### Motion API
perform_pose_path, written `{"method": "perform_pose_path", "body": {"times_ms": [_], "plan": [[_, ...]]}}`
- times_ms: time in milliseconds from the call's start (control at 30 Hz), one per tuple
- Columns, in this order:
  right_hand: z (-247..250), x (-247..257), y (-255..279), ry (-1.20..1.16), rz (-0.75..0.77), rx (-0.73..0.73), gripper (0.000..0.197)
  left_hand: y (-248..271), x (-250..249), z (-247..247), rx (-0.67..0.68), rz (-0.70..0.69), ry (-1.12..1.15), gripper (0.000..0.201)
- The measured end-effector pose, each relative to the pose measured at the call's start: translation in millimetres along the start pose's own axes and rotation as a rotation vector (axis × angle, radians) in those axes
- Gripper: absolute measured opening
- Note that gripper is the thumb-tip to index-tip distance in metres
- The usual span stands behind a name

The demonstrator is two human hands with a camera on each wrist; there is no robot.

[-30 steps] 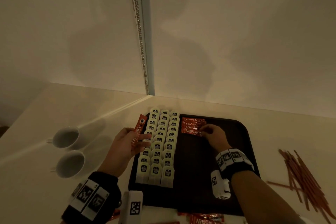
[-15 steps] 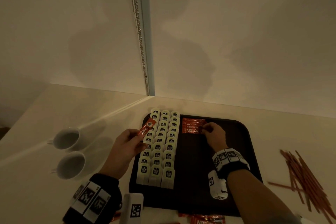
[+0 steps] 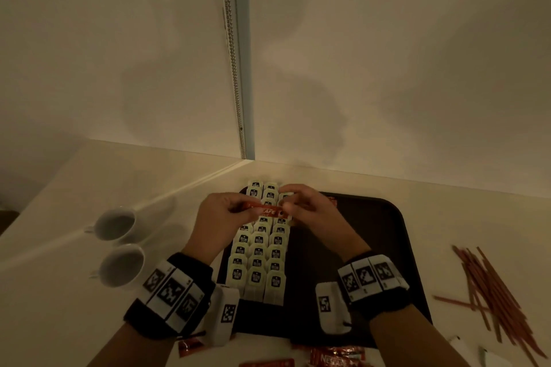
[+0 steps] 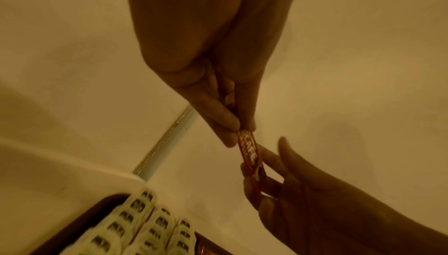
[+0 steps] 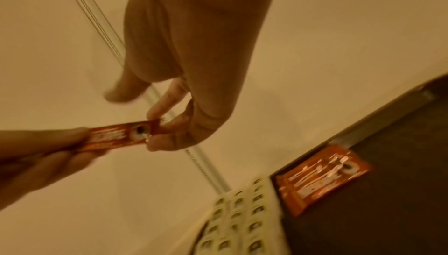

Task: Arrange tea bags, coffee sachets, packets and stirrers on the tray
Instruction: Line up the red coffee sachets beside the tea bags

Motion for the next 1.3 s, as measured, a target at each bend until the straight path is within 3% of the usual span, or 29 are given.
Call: {"method": "perform_pose_path", "body": {"times_ms": [167, 300, 500, 700, 833, 933, 1033, 1167, 1300], "plan": [[-18, -5, 9, -0.181, -0.041, 0.027, 0.018, 1, -13, -1, -0.036, -0.101, -0.019, 0.024], [-23, -6, 11, -0.352, -0.101, 0.013, 0.021, 2, -14, 1, -0.049, -0.201, -0.087, 0.017], [-22, -5, 9, -0.342, -0.065, -0.076, 0.017, 2, -8, 5, -0.052, -0.004, 0.134, 0.014], [-15, -3, 9, -0.301, -0.034, -0.1, 0.018, 1, -5, 4, -0.124, -0.022, 0.122, 0.017], [-3, 2, 8, -0.14, 0.036, -0.094, 0.015, 3, -5, 0, -0.127, 0.007, 0.11, 0.018], [24, -9, -1, 0.056, 0.072, -0.236, 0.008, 9, -2, 9, -0.074, 0.028, -0.003, 0.032], [60, -41, -16, 0.206, -0.009, -0.38, 0.006, 22, 11, 33, 0.056, -0.022, -0.114, 0.013], [88, -84, -24, 0.349, -0.105, -0.433, 0.008, 51, 48, 69, 0.267, -0.012, -0.229, 0.036], [88, -106, -28, 0.436, -0.199, -0.334, 0.007, 80, 90, 100, 0.181, 0.206, -0.233, 0.008]]}}
Point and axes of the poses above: each hand's wrist, its own y-axis away from the middle knuckle, its own z-axis out of the back of the hand, x = y × z, the point moved 1 cm from there along -y, towards the middle knuckle, and after that the axes turned 13 degrees about -x, right-handed, at the moved point
